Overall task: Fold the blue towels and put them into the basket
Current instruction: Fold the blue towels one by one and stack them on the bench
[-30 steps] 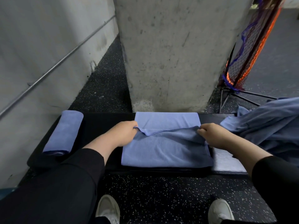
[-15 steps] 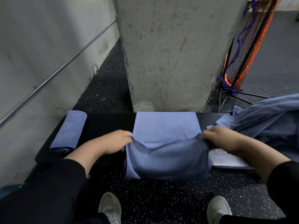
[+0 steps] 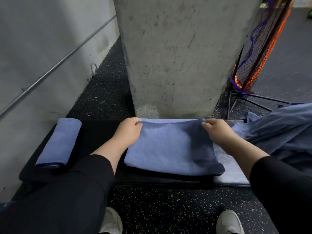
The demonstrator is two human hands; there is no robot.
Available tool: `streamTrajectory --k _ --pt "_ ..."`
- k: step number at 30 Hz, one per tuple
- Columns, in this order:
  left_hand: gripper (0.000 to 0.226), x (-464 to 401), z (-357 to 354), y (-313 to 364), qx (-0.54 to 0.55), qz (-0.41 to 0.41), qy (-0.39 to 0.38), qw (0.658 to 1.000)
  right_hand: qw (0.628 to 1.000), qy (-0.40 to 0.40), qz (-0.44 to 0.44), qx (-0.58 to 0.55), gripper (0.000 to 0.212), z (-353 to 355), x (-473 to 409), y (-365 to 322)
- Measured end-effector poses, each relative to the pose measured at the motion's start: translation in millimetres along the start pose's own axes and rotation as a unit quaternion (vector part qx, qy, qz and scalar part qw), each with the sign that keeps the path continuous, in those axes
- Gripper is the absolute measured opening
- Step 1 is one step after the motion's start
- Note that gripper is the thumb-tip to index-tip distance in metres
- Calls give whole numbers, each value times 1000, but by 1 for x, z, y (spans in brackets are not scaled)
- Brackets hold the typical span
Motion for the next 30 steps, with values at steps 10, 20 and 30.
streamTrajectory --k 10,20,30 --pt "28 4 -6 -6 -153 -6 -70 986 991 -72 -21 114 33 -1 3 12" --pt "30 79 14 -8 -222 -29 -213 951 953 -298 -59 23 40 18 57 24" --pt "32 66 44 0 276 83 -111 951 920 -124 -94 -360 26 35 64 -12"
Point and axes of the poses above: each hand's wrist, its own x-axis away from the middle knuckle, its own z-axis out of the back of the hand, y = z × x, the point moved 3 cm from there along -x, towards the middle knuckle, and after that the axes turned 5 degrees about x, right-handed, at the moved point
